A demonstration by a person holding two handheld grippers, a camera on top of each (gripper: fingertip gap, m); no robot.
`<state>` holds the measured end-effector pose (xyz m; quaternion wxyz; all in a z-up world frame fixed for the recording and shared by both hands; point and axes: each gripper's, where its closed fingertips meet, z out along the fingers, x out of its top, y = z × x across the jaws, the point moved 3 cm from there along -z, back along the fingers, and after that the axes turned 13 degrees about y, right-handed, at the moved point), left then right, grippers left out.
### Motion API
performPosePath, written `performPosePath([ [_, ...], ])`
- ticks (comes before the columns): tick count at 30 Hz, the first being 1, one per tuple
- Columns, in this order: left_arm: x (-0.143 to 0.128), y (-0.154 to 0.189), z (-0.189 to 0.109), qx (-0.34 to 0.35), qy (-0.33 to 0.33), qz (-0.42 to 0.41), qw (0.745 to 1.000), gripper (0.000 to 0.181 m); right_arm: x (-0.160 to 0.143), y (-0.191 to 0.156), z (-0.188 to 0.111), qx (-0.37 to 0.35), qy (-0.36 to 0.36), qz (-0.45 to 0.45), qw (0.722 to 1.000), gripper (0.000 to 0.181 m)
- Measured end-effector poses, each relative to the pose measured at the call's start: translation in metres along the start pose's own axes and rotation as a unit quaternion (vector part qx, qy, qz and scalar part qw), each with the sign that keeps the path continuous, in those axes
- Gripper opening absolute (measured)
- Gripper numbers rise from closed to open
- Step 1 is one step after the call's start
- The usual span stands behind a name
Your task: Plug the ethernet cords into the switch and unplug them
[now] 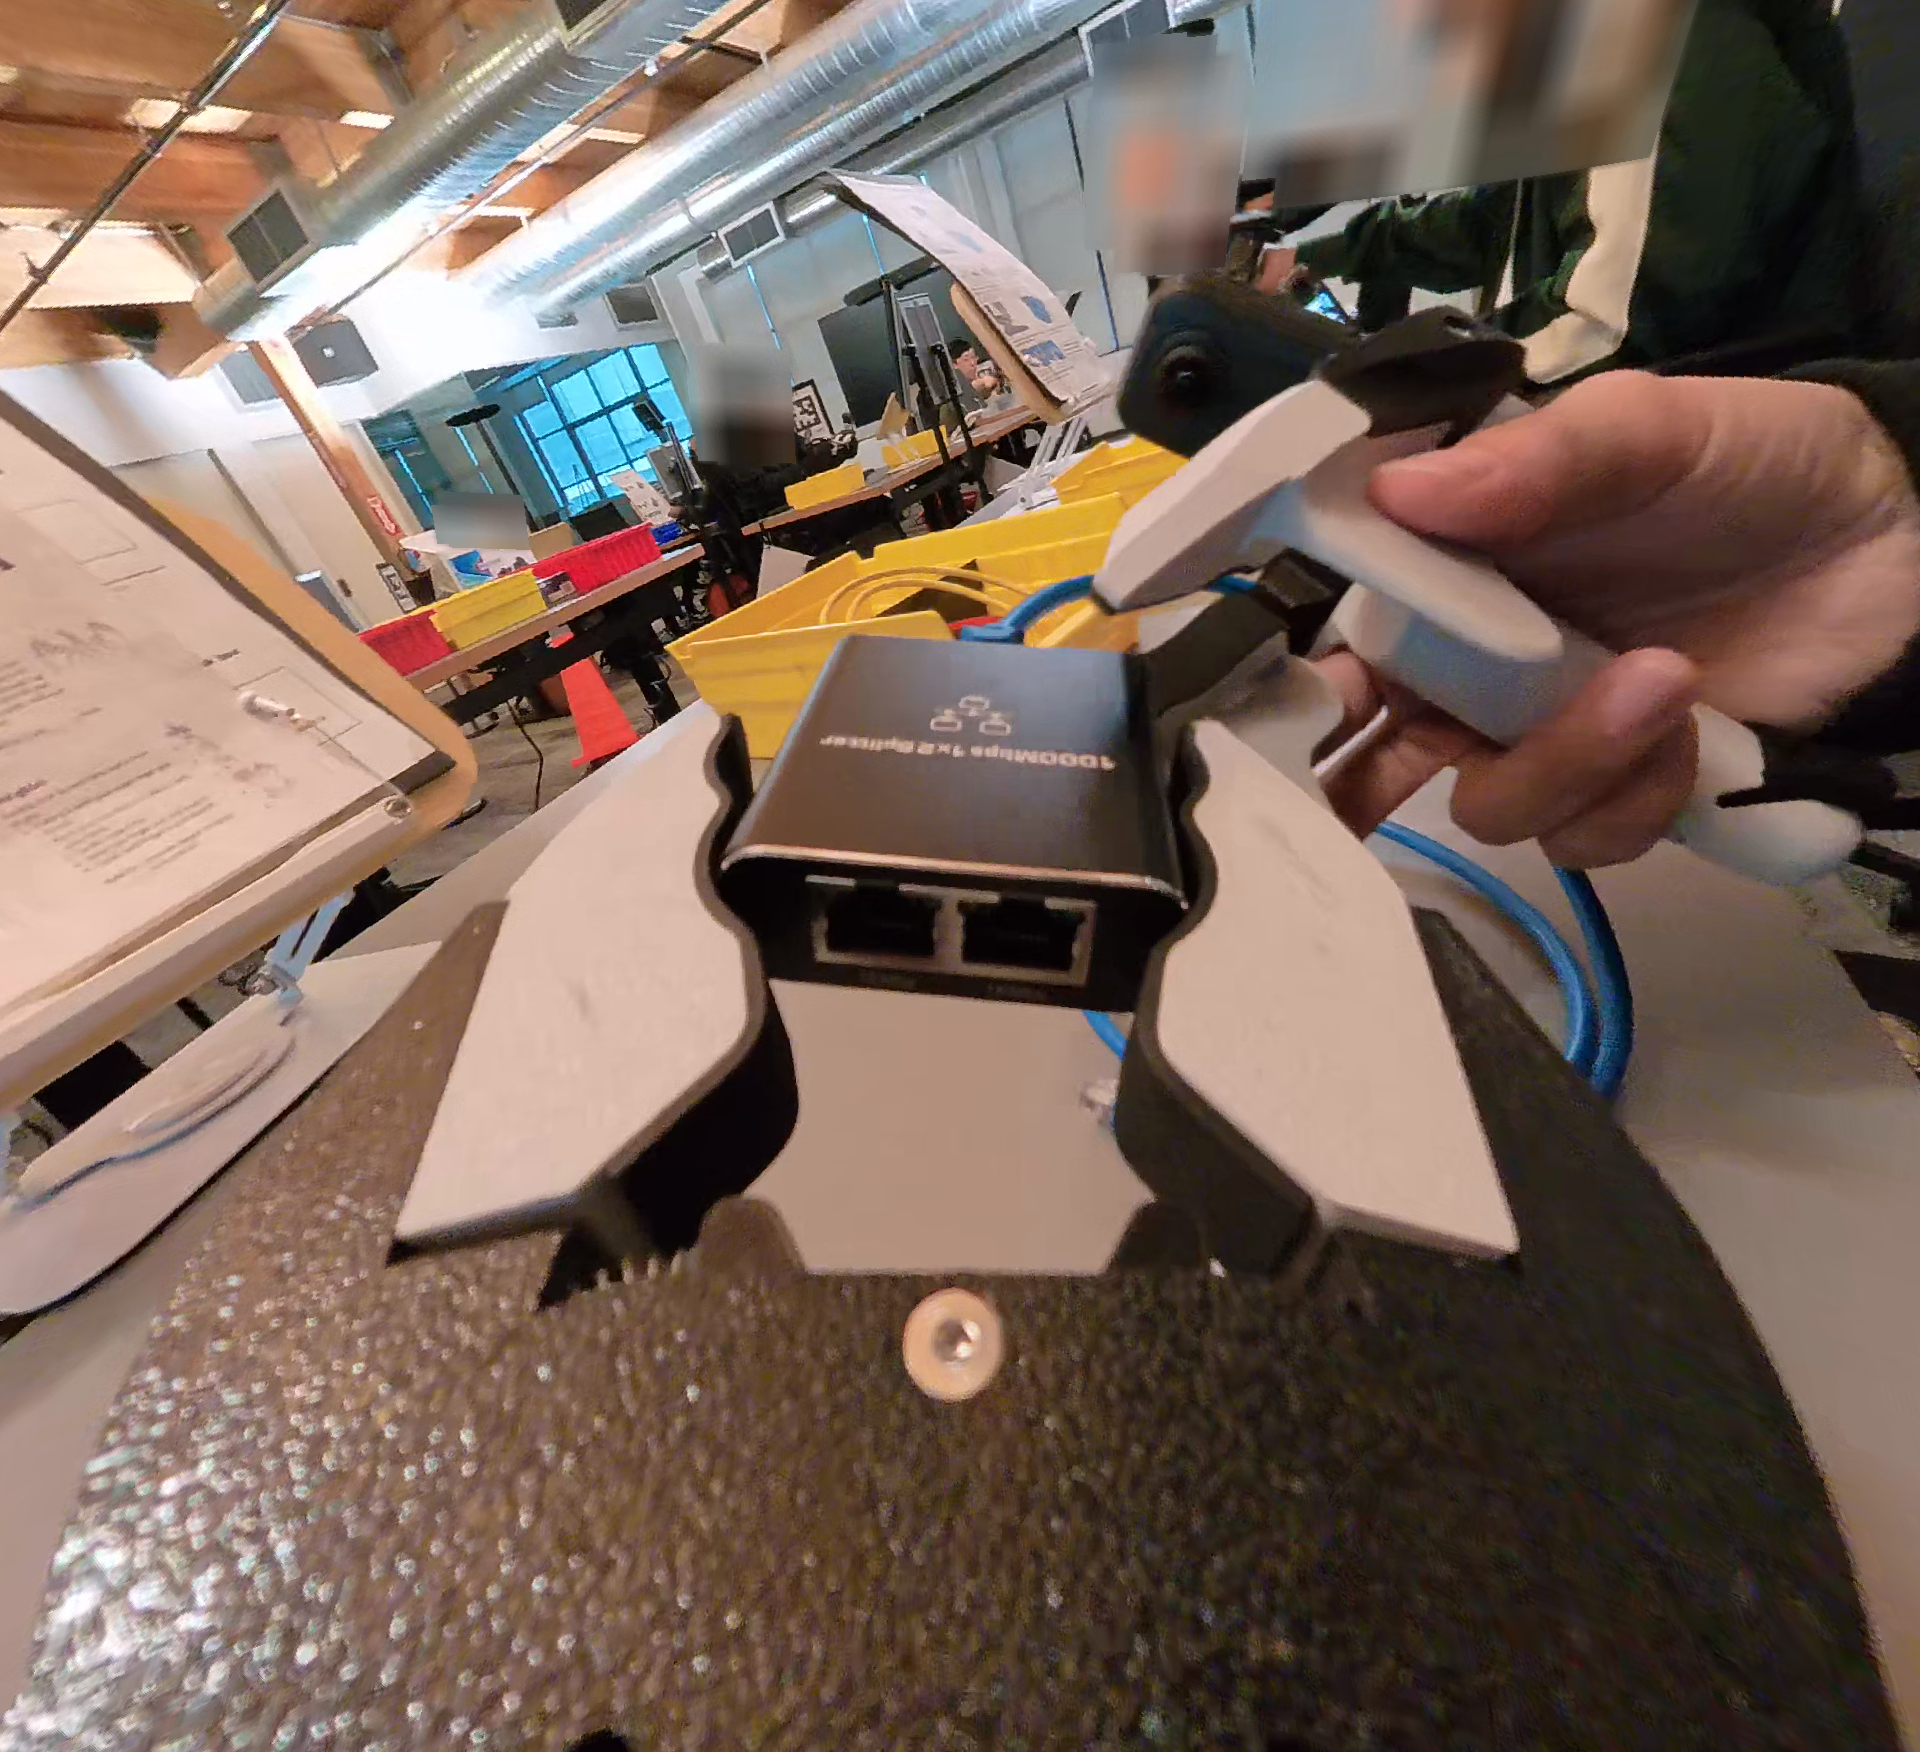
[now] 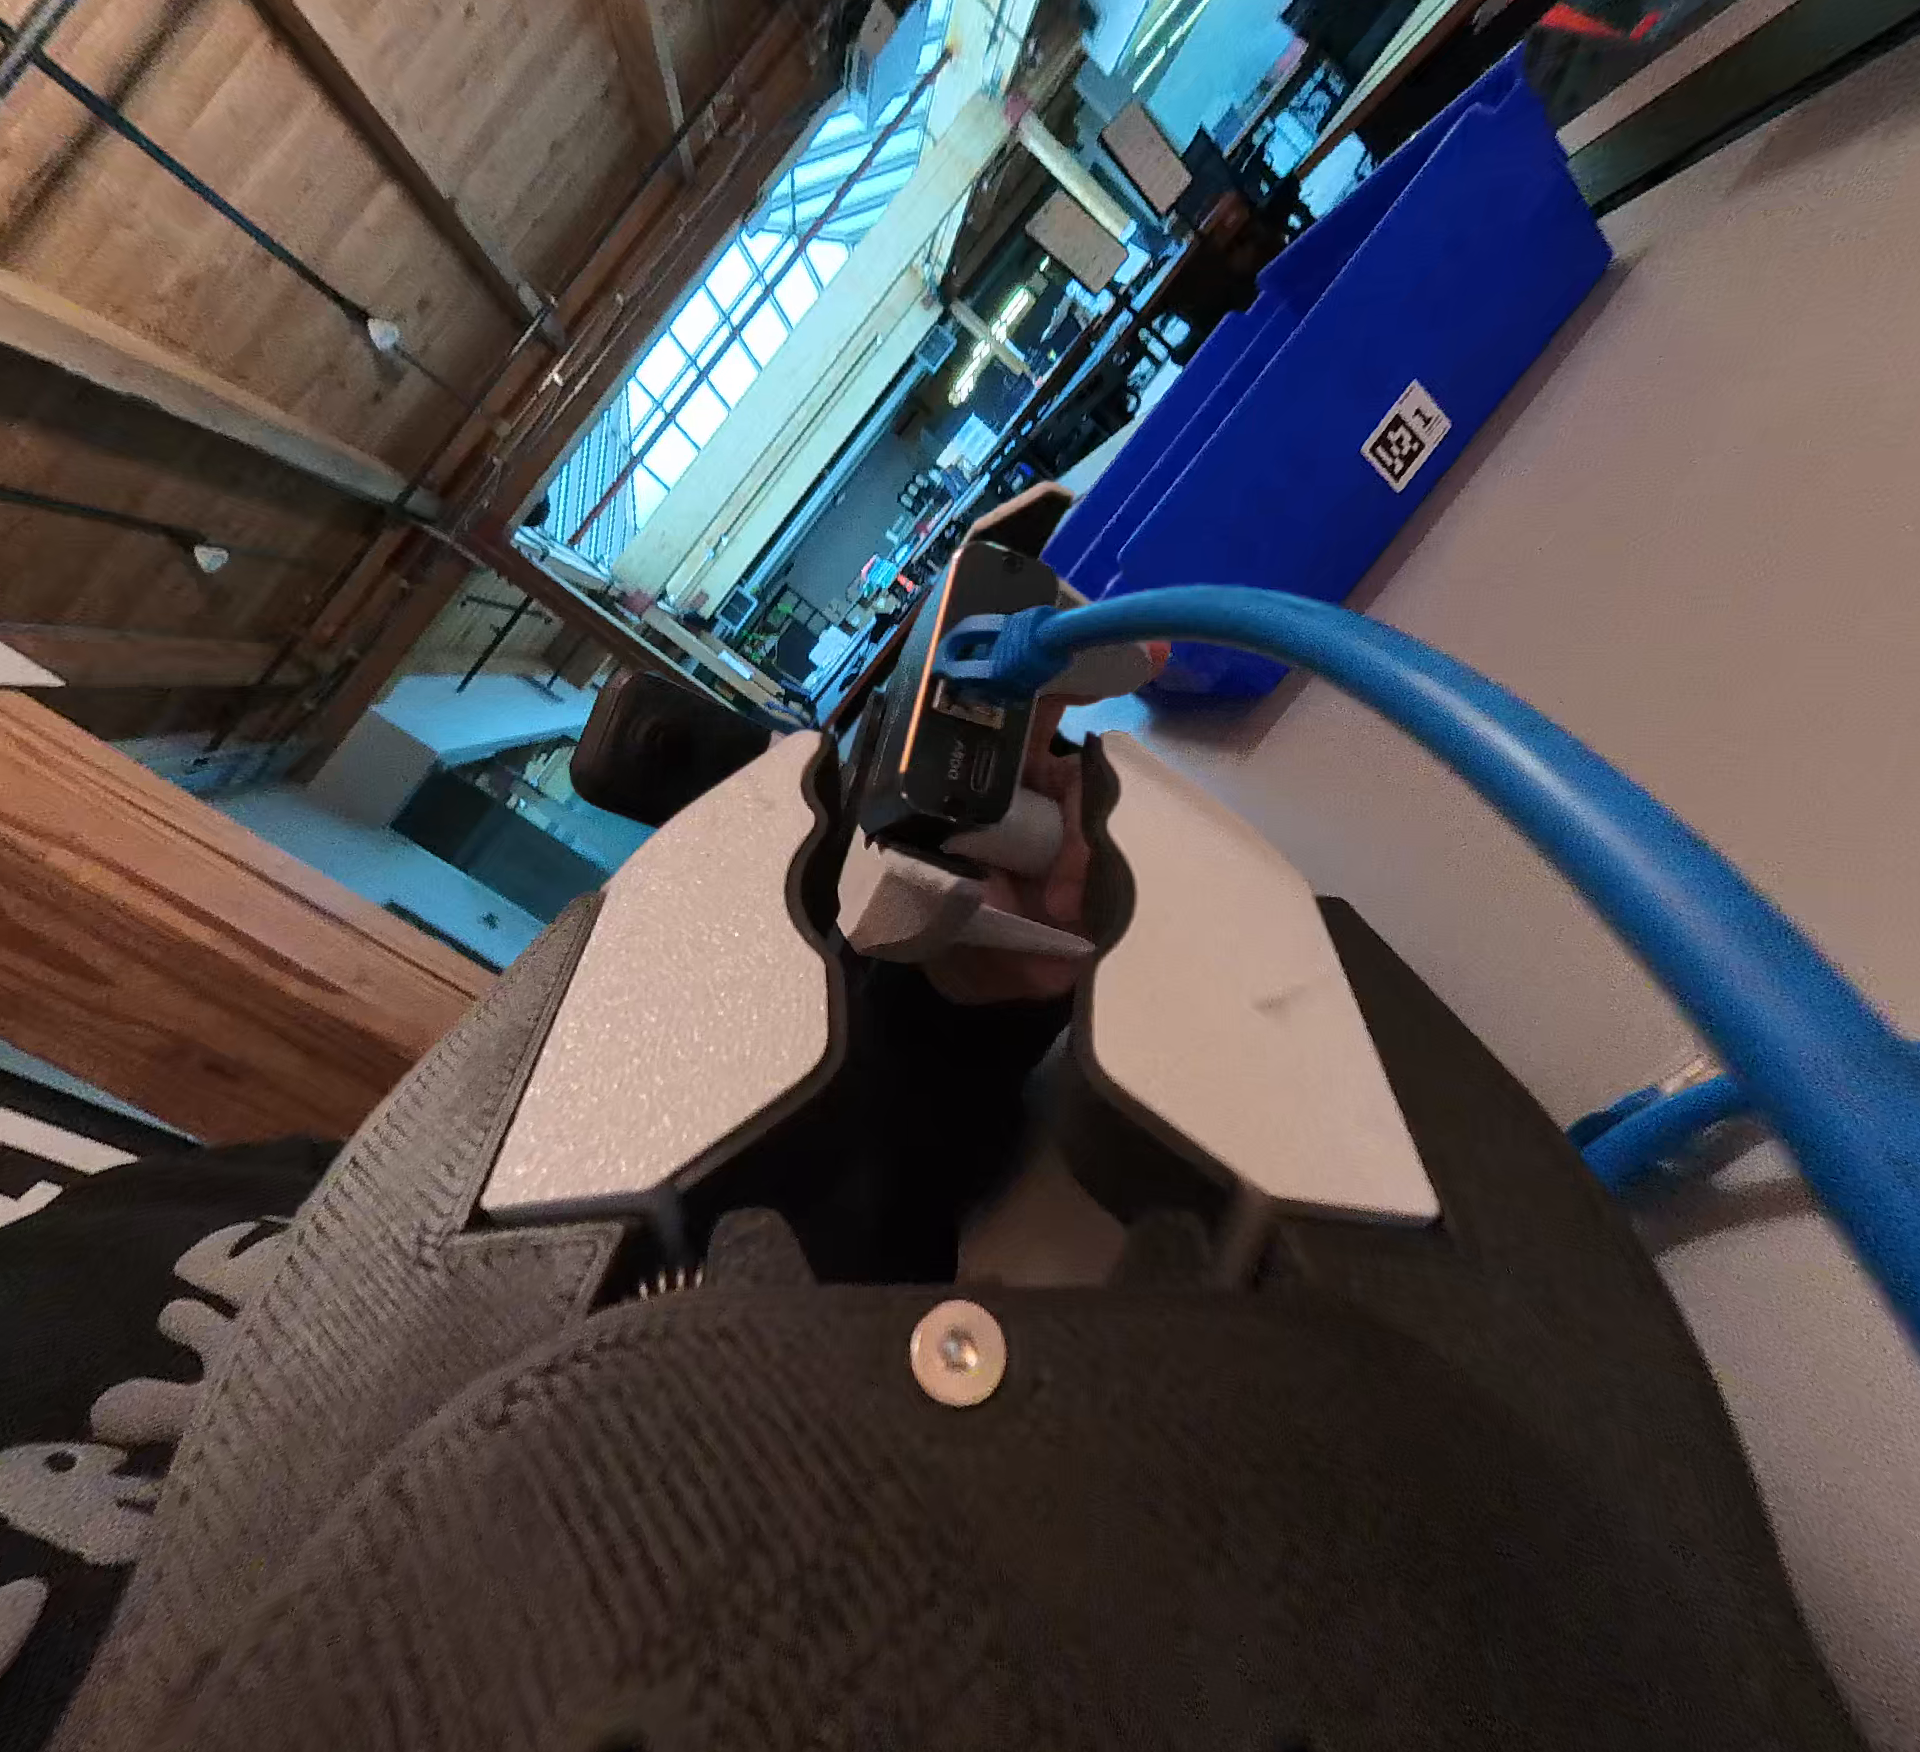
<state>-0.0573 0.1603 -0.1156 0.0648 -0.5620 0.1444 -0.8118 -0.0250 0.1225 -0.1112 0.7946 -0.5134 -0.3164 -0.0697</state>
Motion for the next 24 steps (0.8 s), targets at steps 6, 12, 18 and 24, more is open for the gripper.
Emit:
performPosePath([
  [6,0.0007,-0.0061,-0.0022,0.016,0.006,-0.004,1.0,0.077,0.0047,0.0044,0.0036,-0.001,0.069,0.045,0.997,0.041],
  [12,0.0002,-0.0019,0.0011,0.013,0.003,0.011,1.0,0.076,0.0051,0.0082,0.007,0.005,0.116,0.093,0.989,0.019],
  [18,0.001,-0.0027,0.0013,0.02,0.007,0.017,1.0,0.076,0.0097,0.0081,0.0067,0.002,0.149,0.1,0.984,0.016],
  [24,0.0012,-0.0039,0.004,0.041,0.006,0.028,0.999,0.076,0.0075,0.0091,0.0076,0.001,0.165,0.124,0.979,0.014],
])
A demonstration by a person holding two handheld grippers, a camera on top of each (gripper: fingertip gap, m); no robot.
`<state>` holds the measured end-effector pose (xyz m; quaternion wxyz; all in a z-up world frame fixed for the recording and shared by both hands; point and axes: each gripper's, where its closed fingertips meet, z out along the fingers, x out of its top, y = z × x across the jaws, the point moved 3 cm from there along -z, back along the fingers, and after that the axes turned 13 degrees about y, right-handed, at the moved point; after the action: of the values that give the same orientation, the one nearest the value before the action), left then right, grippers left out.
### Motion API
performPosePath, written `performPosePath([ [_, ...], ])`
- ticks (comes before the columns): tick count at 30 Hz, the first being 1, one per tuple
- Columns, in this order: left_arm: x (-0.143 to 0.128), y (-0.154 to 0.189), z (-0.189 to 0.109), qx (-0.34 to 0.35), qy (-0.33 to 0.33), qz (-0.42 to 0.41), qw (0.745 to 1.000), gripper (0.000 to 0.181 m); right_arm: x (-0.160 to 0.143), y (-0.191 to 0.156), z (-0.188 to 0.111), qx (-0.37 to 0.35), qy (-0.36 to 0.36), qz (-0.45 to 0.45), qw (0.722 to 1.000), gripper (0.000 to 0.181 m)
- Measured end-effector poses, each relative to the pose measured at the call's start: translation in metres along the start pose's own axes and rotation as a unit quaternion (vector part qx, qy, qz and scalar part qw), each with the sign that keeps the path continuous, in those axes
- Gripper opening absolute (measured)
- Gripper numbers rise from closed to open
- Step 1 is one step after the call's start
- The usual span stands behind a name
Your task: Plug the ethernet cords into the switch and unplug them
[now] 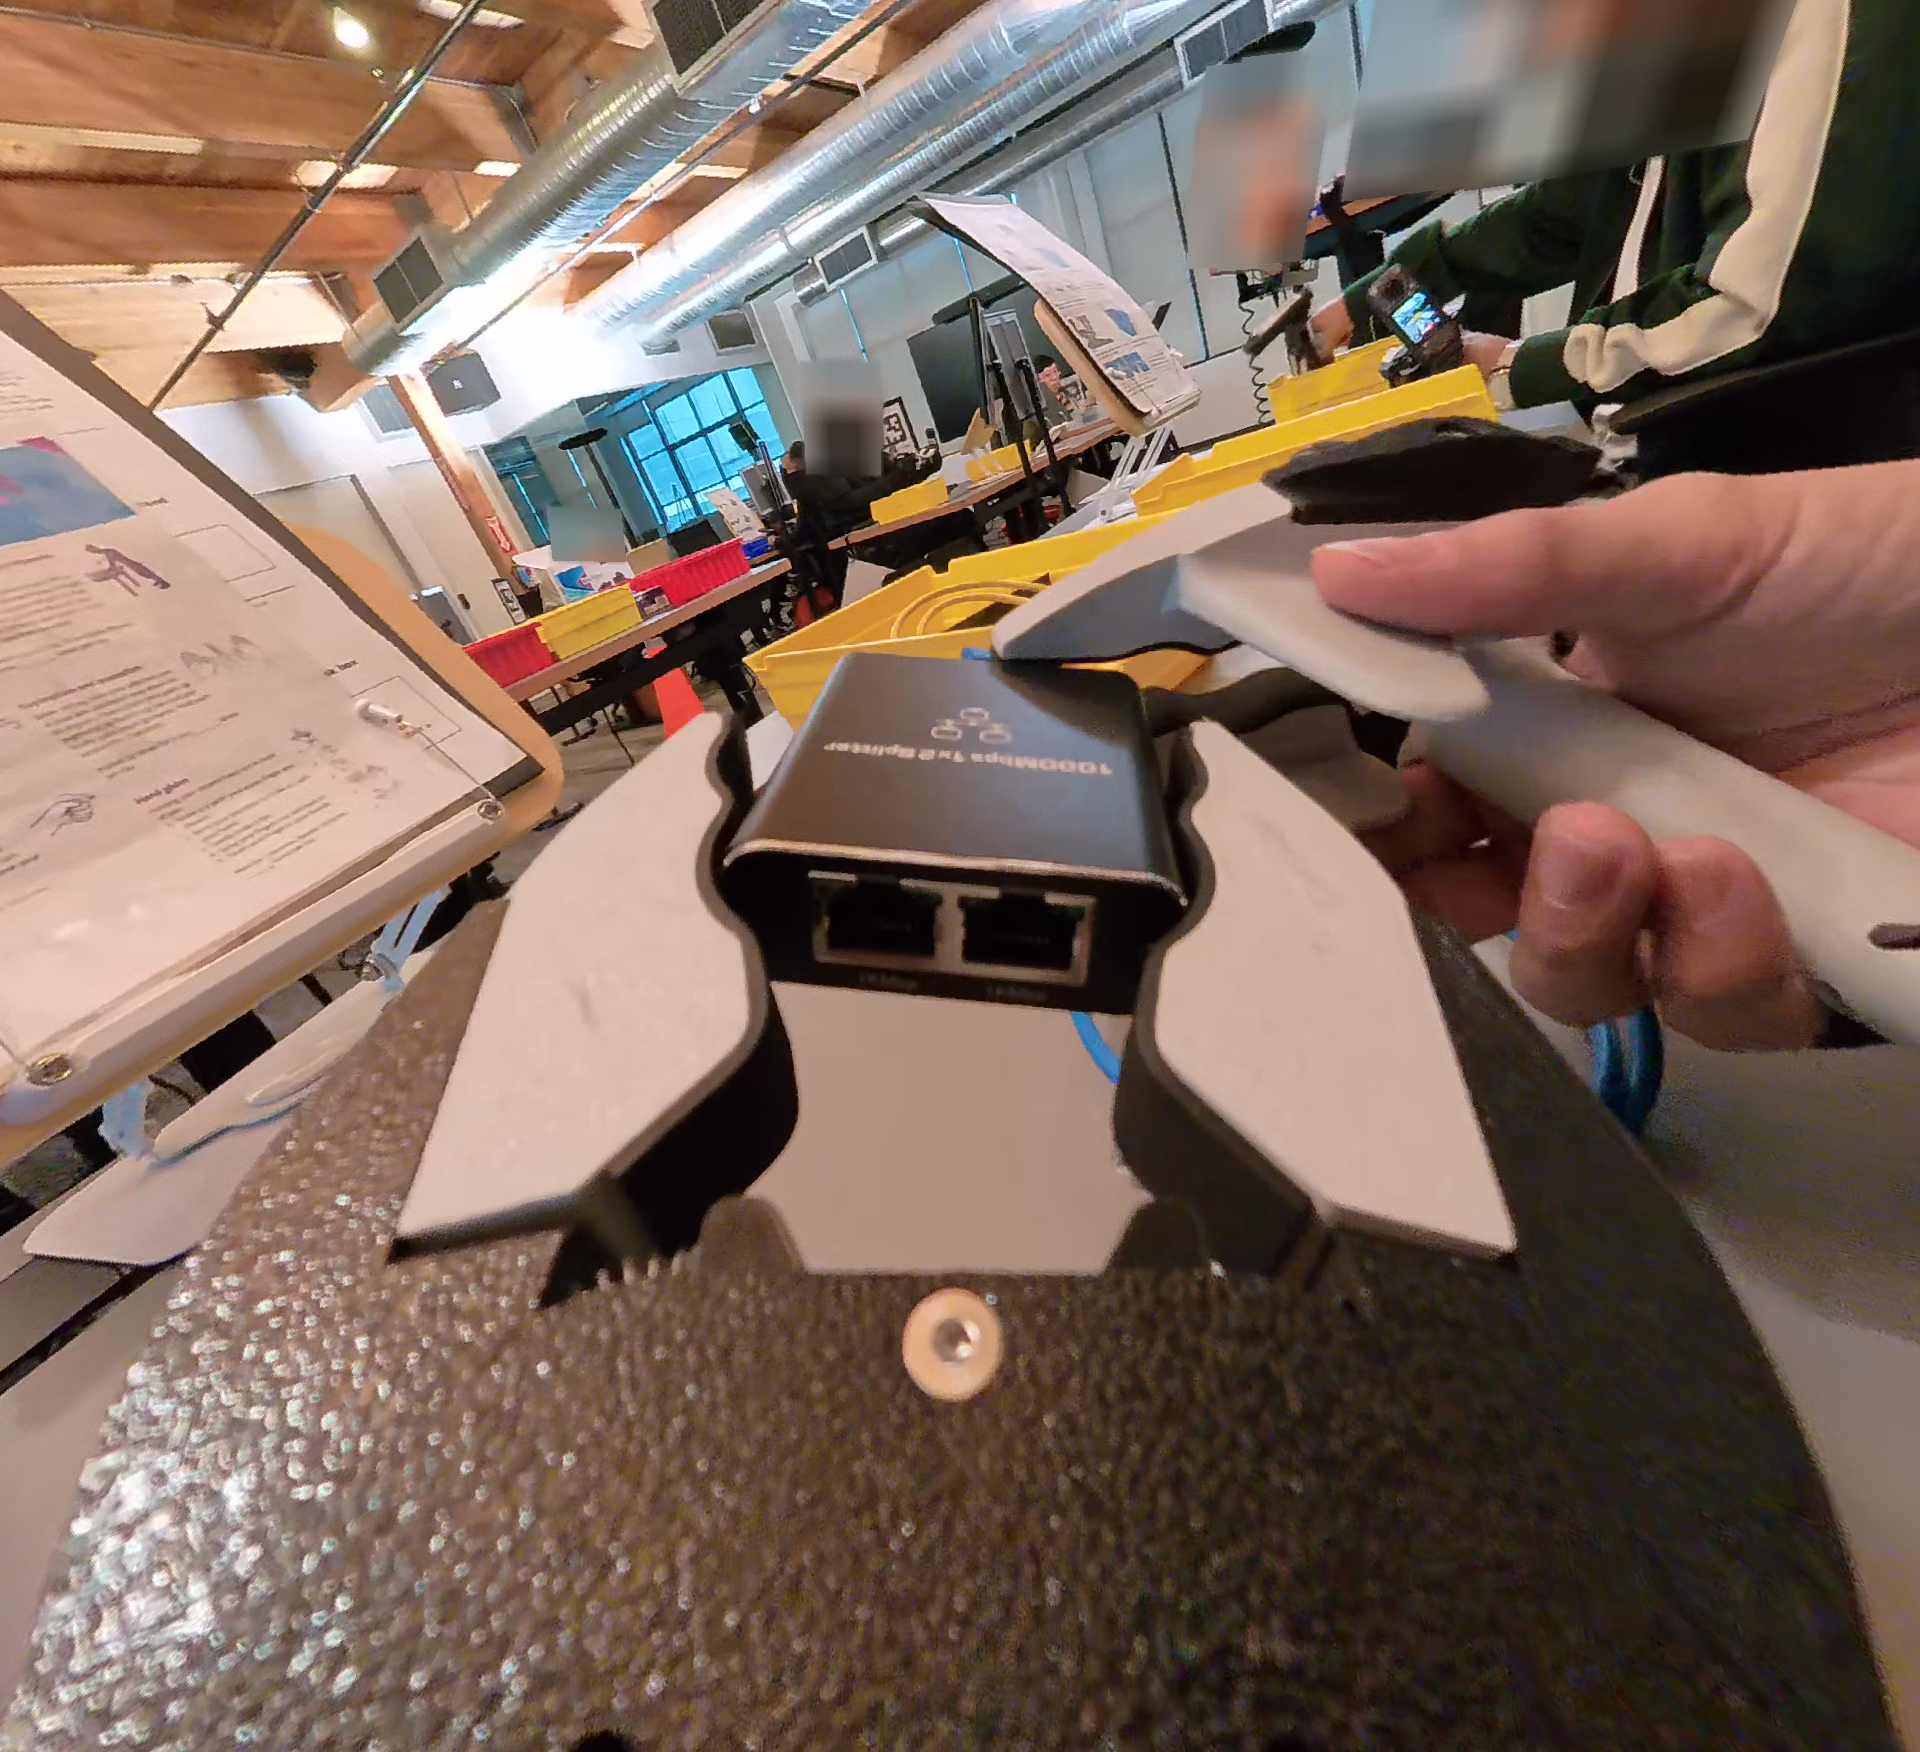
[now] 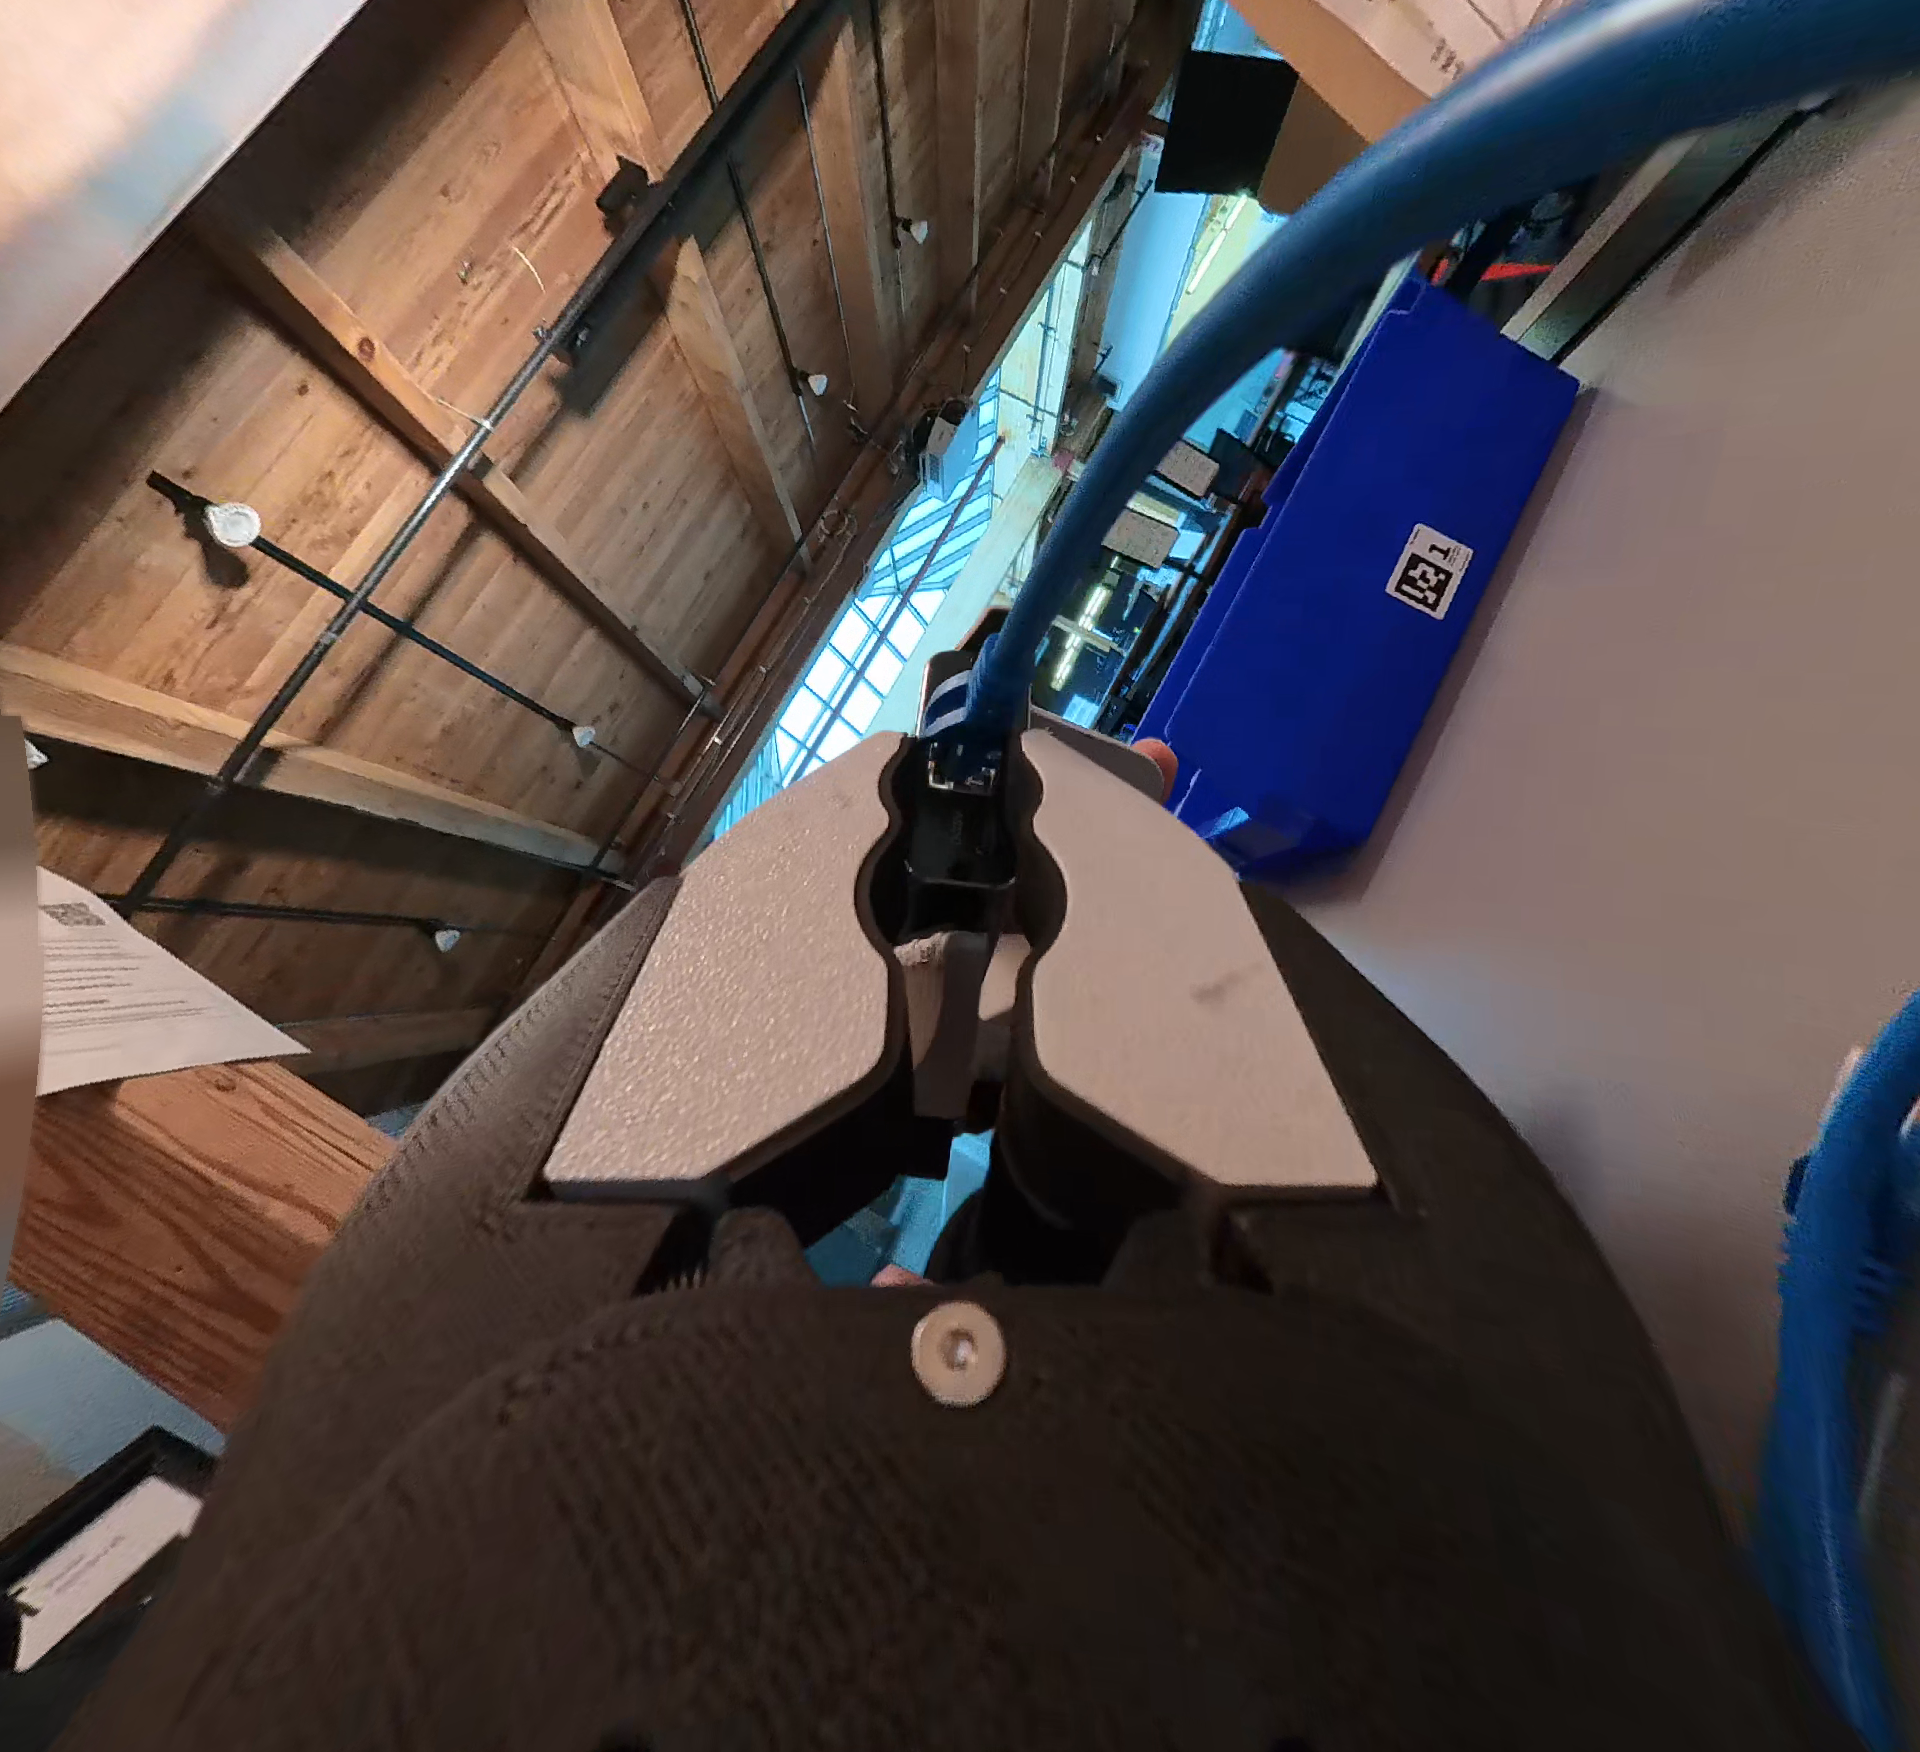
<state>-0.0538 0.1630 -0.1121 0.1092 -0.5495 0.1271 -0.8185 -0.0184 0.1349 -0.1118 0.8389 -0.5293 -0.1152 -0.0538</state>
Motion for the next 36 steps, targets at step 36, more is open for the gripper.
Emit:
performPosePath([
  [36,-0.005,-0.005,0.004,0.075,0.015,0.03,0.997,0.076,0.005,0.0,0.012,0.064,-0.03,-0.108,0.992,0.014],
])
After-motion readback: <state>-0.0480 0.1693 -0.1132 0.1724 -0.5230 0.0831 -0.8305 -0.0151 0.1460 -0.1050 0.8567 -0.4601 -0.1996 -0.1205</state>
